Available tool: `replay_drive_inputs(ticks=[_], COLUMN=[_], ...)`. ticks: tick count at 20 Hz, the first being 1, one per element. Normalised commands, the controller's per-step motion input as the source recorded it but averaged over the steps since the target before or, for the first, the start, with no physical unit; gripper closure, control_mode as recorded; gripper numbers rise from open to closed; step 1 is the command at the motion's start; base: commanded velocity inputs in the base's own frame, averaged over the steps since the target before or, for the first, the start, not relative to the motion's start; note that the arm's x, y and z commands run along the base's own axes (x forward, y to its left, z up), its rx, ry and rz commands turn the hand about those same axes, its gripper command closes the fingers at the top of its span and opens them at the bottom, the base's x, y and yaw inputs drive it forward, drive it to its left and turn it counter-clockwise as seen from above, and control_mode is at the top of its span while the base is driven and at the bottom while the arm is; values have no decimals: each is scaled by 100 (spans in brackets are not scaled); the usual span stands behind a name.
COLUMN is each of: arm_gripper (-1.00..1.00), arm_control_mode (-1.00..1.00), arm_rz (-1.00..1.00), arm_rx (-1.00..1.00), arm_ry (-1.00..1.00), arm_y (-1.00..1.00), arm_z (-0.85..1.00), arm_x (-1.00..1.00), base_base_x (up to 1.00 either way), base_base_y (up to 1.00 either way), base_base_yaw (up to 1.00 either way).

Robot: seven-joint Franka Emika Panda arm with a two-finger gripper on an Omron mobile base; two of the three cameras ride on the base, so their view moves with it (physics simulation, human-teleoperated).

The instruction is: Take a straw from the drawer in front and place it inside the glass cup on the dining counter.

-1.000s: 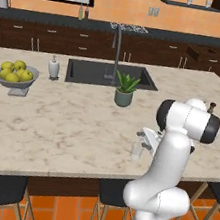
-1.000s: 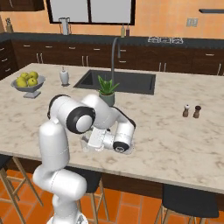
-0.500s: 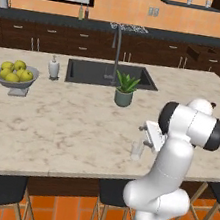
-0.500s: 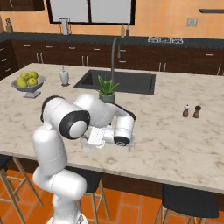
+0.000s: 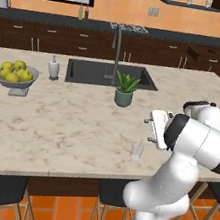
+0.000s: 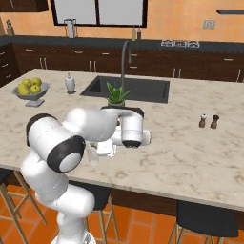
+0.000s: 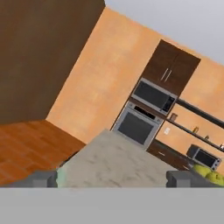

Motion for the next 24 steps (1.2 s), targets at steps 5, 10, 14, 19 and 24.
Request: replay_drive_inputs(ticks=[5, 10, 14, 19, 24], arm_gripper=[-100, -100, -100, -100, -100], arm_control_mode=[-100, -100, -100, -100, -100], arm_rz=[-1, 0, 0, 6, 7], arm_rx=[-32, -40, -43, -38, -40], arm_ry=[-51, -51, -44, -34, -24], arm_y=[0, 2, 24, 39, 47], arm_z=[18, 0, 0, 0, 0], arm_x=[-38, -38, -15, 0, 0], base_base_x=[0, 0, 0, 0, 0], base_base_y=[0, 0, 0, 0, 0], base_base_yaw=[0, 0, 0, 0, 0])
